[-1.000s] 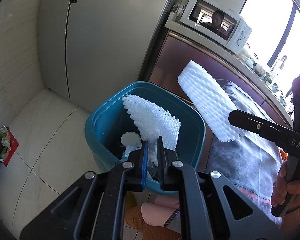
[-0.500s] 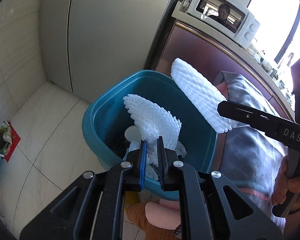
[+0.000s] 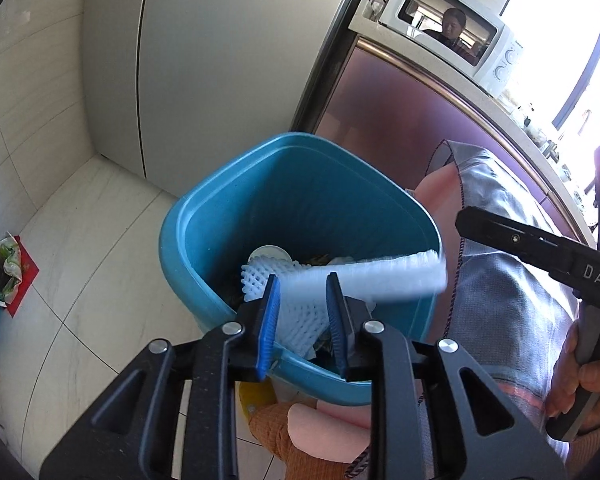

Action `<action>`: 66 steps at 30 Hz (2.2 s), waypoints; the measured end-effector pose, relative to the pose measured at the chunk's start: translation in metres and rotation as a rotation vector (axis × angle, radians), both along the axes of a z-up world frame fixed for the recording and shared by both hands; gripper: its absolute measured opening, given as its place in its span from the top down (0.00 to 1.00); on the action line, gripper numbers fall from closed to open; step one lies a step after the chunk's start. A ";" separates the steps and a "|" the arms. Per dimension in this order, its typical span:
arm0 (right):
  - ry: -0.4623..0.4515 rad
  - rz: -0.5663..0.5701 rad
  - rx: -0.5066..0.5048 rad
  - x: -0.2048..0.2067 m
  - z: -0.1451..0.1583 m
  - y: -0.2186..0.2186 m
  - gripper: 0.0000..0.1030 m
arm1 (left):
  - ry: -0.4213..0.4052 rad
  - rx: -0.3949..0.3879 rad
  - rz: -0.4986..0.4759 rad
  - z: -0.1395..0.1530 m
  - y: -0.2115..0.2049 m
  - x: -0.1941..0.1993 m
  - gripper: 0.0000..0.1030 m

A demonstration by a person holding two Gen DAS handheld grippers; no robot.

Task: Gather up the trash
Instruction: 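Lower the foam nets into the bin and open both grippers, then move both open grippers back over the orange peels on the table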

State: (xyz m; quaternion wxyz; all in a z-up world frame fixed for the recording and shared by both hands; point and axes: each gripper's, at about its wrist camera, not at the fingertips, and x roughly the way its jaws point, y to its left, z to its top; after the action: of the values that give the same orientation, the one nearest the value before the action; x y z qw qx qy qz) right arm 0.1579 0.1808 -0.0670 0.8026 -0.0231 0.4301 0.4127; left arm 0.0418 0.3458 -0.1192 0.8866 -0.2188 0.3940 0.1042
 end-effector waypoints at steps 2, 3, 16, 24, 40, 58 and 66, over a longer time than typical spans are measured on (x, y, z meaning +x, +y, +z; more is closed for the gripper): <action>-0.001 0.000 0.007 -0.001 0.001 -0.003 0.74 | -0.014 0.014 0.005 0.006 -0.002 -0.004 0.75; -0.001 0.000 0.012 -0.001 0.003 -0.005 0.74 | -0.022 0.015 0.006 0.008 -0.002 -0.006 0.75; -0.088 0.011 0.096 -0.042 0.035 -0.078 0.64 | -0.179 0.044 -0.137 0.064 -0.049 -0.027 0.65; -0.138 -0.158 0.110 -0.070 0.045 -0.181 0.62 | -0.233 0.019 -0.395 0.080 -0.133 -0.021 0.62; -0.150 -0.595 0.081 -0.083 0.028 -0.367 0.62 | -0.183 -0.048 -0.831 0.077 -0.320 0.018 0.61; -0.121 -0.677 0.142 -0.065 0.018 -0.433 0.62 | -0.006 -0.121 -0.956 0.052 -0.448 0.087 0.54; -0.114 -0.648 0.135 -0.055 0.016 -0.431 0.62 | 0.065 -0.144 -0.914 0.033 -0.459 0.106 0.59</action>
State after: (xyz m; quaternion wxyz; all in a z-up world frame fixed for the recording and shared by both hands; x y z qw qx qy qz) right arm 0.1024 -0.2500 -0.0514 0.9145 0.1451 0.3413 0.1615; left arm 0.1480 -0.1132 -0.0867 0.8113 -0.0805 0.4837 -0.3183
